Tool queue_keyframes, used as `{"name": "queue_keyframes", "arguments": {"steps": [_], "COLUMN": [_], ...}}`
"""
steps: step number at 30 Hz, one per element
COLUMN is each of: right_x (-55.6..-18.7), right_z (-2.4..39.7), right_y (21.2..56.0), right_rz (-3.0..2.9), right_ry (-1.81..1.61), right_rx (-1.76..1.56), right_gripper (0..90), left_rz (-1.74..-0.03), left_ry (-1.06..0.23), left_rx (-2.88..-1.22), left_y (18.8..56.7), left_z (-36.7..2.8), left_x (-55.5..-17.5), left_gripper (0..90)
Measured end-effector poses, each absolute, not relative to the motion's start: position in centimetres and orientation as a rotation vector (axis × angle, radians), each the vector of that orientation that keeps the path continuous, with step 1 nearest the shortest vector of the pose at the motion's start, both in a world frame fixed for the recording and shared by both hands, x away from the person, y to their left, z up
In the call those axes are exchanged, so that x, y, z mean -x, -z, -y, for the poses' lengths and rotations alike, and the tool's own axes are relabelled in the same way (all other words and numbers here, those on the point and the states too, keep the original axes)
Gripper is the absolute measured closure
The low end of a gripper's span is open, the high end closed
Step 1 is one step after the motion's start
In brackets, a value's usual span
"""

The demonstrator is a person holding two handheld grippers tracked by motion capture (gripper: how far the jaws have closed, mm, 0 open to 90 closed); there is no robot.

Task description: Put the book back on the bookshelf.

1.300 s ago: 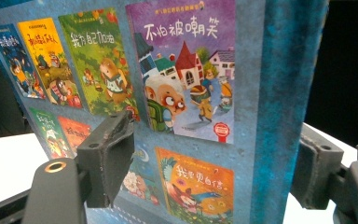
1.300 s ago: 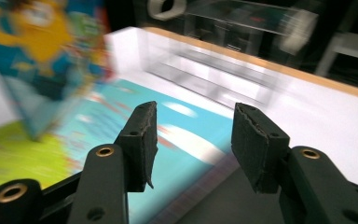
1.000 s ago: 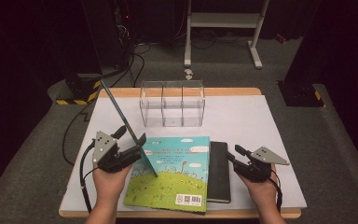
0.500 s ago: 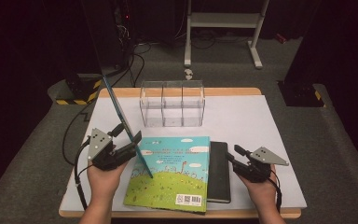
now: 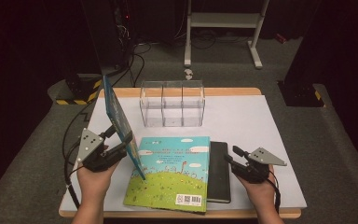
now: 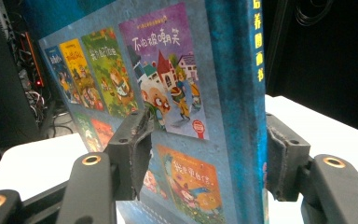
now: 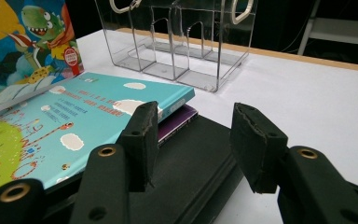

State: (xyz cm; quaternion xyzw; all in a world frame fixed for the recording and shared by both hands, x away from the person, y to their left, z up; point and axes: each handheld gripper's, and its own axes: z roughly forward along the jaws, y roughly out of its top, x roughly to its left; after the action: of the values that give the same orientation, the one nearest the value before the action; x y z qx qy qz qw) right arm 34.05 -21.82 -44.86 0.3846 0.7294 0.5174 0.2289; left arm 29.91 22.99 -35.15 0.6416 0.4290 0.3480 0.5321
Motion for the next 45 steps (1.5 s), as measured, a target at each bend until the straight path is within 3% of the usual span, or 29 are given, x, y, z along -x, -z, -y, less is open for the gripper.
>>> {"name": "queue_keyframes", "arguments": {"steps": [38, 45], "right_x": [-34.1, -34.2], "right_z": [21.1, 21.0], "right_y": [45.3, 45.4], "right_rz": [-2.031, -2.037], "right_ry": [-1.413, -1.411], "right_rx": [-1.064, -1.062], "right_gripper": [51.5, 51.6], "left_rz": [-1.117, -1.136], "left_ry": [-0.894, -0.905], "left_rx": [-1.483, -1.482], "left_y": [35.2, 35.3], "left_z": [-27.7, -28.5], "left_x": [-28.5, -28.2], "left_gripper": [63.3, 70.7]}}
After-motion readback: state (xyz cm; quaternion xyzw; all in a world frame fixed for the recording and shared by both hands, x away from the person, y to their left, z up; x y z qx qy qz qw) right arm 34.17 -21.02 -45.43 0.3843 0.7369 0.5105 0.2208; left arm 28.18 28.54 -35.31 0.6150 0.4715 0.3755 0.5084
